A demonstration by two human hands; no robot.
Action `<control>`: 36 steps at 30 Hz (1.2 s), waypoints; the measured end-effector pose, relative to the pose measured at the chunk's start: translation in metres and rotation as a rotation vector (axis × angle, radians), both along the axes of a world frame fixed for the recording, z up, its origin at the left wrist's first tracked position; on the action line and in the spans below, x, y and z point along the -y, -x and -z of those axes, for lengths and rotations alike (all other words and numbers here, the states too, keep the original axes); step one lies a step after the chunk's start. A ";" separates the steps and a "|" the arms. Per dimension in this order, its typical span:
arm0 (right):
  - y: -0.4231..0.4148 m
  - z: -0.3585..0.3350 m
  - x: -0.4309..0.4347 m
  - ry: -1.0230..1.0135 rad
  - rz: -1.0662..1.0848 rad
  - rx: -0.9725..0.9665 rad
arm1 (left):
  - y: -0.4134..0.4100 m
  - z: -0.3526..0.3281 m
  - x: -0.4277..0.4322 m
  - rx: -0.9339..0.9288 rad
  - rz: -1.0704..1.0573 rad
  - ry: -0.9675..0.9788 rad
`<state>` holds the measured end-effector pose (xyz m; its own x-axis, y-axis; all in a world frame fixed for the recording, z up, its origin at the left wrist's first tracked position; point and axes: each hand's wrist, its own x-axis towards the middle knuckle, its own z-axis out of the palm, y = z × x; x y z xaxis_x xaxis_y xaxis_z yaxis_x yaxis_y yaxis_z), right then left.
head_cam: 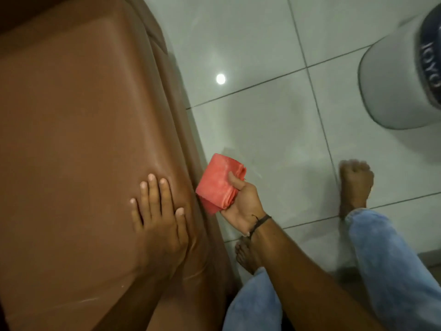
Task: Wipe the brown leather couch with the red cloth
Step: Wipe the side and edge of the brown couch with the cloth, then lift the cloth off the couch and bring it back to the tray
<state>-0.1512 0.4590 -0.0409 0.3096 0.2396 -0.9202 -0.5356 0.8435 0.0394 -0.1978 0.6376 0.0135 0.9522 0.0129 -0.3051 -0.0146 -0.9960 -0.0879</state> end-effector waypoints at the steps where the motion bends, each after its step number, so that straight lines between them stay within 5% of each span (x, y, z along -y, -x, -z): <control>1: -0.003 -0.010 0.019 -0.024 0.031 0.006 | -0.003 -0.006 0.006 0.003 -0.045 0.043; 6: -0.014 -0.050 0.108 -0.099 0.031 0.061 | -0.027 -0.030 0.092 0.057 -0.201 0.466; 10: -0.015 -0.078 0.198 -0.097 0.053 0.095 | -0.075 -0.039 0.222 -0.372 -0.663 0.962; 13: -0.025 -0.092 0.275 -0.005 0.070 0.095 | -0.110 -0.037 0.312 -0.483 -0.719 1.123; 19: -0.064 -0.092 0.440 0.365 0.038 0.023 | -0.177 -0.039 0.476 -0.663 -0.486 1.037; 25: -0.113 -0.077 0.584 0.841 -0.198 -0.029 | -0.253 -0.020 0.646 -0.608 -0.106 0.749; 31: -0.142 -0.023 0.680 1.020 -0.562 -0.264 | -0.287 0.017 0.762 -0.601 0.126 0.410; 36: -0.154 0.012 0.698 1.125 -0.761 -0.420 | -0.277 0.040 0.790 -0.573 0.099 0.287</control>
